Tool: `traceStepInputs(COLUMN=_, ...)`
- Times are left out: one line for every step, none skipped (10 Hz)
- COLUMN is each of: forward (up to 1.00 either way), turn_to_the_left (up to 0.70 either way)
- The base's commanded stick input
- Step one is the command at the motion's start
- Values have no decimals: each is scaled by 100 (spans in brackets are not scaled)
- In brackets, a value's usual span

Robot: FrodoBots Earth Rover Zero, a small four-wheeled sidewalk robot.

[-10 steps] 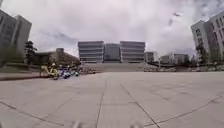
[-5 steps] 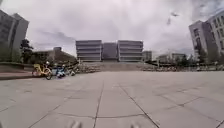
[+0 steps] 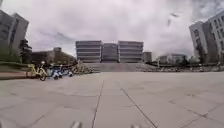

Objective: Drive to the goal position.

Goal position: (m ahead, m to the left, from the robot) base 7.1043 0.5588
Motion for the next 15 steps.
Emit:
traceStepInputs(forward=100, turn_to_the_left=0)
traceStepInputs(forward=100, turn_to_the_left=0)
traceStepInputs(forward=100, turn_to_the_left=0)
traceStepInputs(forward=100, turn_to_the_left=0)
traceStepInputs(forward=100, turn_to_the_left=0)
traceStepInputs(forward=100, turn_to_the_left=0)
traceStepInputs(forward=100, turn_to_the_left=0)
traceStepInputs(forward=100, turn_to_the_left=0)
traceStepInputs(forward=100, turn_to_the_left=0)
traceStepInputs(forward=100, turn_to_the_left=-2)
traceStepInputs(forward=100, turn_to_the_left=-13)
traceStepInputs(forward=100, turn_to_the_left=-21)
traceStepInputs(forward=100, turn_to_the_left=-3)
traceStepInputs(forward=100, turn_to_the_left=0)
traceStepInputs(forward=100, turn_to_the_left=-14)
